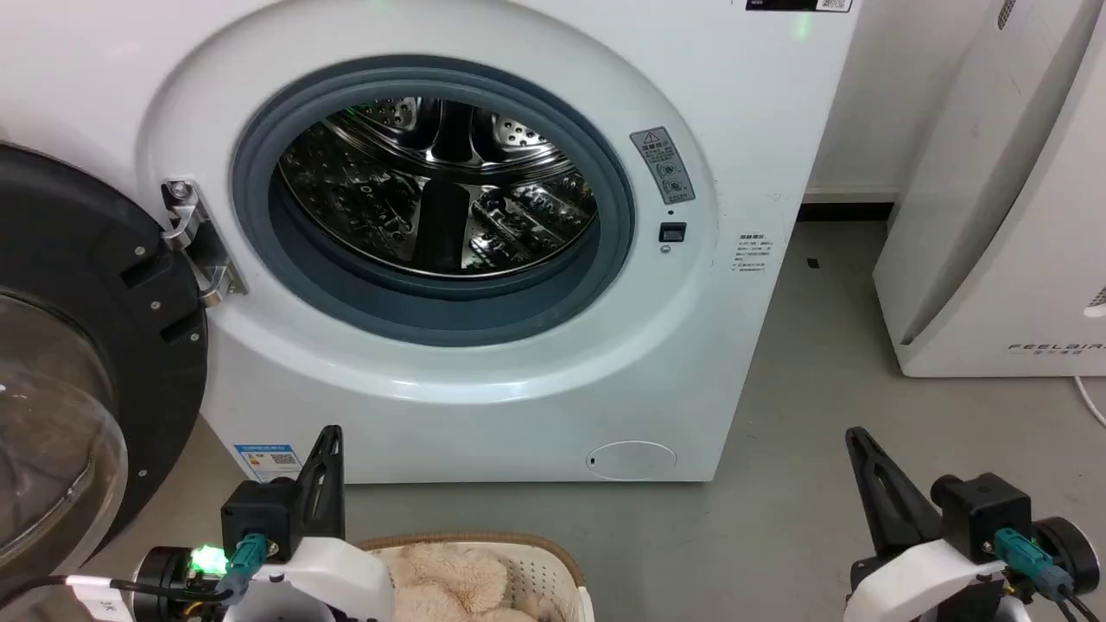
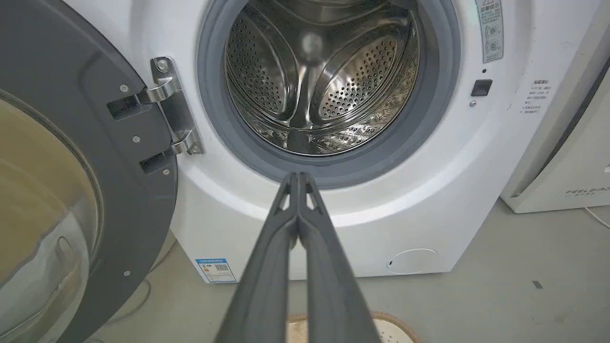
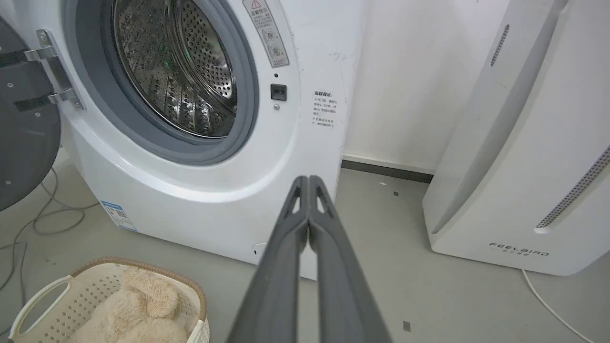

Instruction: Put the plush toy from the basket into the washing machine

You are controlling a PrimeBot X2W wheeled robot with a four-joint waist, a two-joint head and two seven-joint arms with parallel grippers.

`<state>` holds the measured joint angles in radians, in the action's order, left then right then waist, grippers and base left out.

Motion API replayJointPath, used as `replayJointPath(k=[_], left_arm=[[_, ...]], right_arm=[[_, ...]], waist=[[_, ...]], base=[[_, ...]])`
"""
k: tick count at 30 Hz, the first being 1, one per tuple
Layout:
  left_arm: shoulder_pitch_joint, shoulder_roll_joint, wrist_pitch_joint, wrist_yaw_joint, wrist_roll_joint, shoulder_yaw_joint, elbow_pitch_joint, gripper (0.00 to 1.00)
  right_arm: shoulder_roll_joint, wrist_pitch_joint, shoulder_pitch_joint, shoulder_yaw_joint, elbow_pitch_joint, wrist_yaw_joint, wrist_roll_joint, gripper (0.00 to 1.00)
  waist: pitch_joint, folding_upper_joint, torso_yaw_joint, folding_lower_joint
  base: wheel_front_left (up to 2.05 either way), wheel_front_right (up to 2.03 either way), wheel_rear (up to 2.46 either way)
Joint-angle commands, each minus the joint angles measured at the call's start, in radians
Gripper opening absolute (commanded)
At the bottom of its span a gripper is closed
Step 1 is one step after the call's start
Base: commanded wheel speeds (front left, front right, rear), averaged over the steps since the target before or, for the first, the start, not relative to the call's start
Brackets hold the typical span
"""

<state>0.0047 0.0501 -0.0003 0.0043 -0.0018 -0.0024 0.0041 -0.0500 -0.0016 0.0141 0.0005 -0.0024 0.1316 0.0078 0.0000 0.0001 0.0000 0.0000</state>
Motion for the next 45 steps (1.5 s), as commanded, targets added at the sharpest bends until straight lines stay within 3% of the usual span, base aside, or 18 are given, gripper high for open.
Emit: replayJointPath(k=[1, 12, 13, 31, 45], left_arm=[[-0.005, 0.000, 0.000, -0.004, 0.002, 0.002, -0.004, 0.00], [-0.005, 0.000, 0.000, -0.004, 0.002, 0.002, -0.004, 0.00], [0.000, 0.000, 0.000, 0.000, 0.000, 0.000, 0.000, 1.00], [-0.029, 0.000, -0.031, 0.008, -0.021, -0.021, 0.051, 1.00], [-0.125, 0.002, -0.061, -0.005, -0.043, -0.046, 0.226, 1.00]], right_arm=[[0.000, 0.002, -0.014, 0.000, 0.002, -0.001, -0.008, 0.00], [0.000, 0.002, -0.014, 0.000, 0.002, -0.001, -0.008, 0.00], [0.000, 0.000, 0.000, 0.000, 0.000, 0.000, 0.000, 1.00], [0.000, -0.031, -0.006, -0.007, -0.017, 0.000, 0.068, 1.00], [0.000, -0.060, -0.046, -0.007, -0.044, 0.000, 0.135, 1.00]], waist=[[0.000, -0.0001, 0.000, 0.0000], [0.000, -0.0001, 0.000, 0.0000], [0.000, -0.0001, 0.000, 0.0000], [0.020, -0.0001, -0.005, 0.0000], [0.110, -0.0001, -0.028, 0.0000]], base=[[0.00, 0.00, 0.00], [0.00, 0.00, 0.00], [0.00, 0.00, 0.00], [0.00, 0.00, 0.00], [0.00, 0.00, 0.00]])
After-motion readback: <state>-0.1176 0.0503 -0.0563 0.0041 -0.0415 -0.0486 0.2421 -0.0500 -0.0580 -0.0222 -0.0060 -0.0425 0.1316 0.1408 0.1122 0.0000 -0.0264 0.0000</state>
